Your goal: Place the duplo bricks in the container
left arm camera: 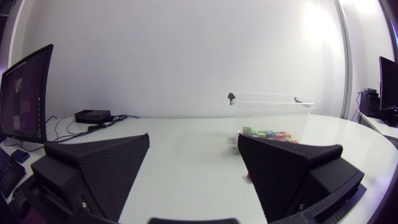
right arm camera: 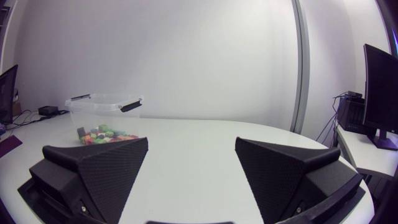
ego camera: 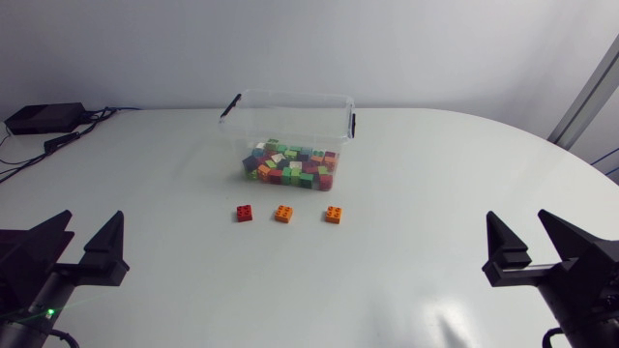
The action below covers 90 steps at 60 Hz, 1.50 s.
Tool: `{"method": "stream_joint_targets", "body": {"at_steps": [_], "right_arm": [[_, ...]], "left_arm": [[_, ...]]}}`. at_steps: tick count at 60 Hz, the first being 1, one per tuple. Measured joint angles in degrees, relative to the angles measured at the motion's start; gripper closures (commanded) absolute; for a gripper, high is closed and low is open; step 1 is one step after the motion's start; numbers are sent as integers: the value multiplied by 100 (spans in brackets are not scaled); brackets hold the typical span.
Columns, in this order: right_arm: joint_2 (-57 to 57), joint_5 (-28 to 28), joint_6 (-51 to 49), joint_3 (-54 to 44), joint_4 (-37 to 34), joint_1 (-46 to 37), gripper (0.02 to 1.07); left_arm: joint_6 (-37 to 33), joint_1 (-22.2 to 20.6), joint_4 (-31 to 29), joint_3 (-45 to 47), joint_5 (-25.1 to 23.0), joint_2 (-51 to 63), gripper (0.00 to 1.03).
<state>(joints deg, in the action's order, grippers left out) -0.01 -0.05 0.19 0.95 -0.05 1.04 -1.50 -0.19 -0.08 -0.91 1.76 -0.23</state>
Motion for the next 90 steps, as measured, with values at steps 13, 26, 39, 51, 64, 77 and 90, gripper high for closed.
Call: {"method": "stream_joint_targets", "body": {"at_steps": [13,26,39,51,64,77,90], "right_arm": [[0,4,0,0,2,0,6],[2,0,-42,50,0,0,6],[1246,-90,-63,1106,2,11,6],[3056,-227,-72,2317,-66,11,6],[4830,-481,-153,3394,-942,11,6],[6022,-750,-461,4096,-1954,11,6],[7147,-1091,-1788,4981,-3252,0,6]], "left_arm": [[0,2,11,0,0,0,4],[11,0,-382,-219,0,2,4],[26,-146,-564,-1561,0,1322,4],[2,-376,-800,-2708,0,3071,7],[-387,-704,-1547,-3753,-46,5180,8],[-1513,-1143,-2479,-4833,-92,6979,9],[-2933,-1419,-3029,-5737,-125,8579,8]]}}
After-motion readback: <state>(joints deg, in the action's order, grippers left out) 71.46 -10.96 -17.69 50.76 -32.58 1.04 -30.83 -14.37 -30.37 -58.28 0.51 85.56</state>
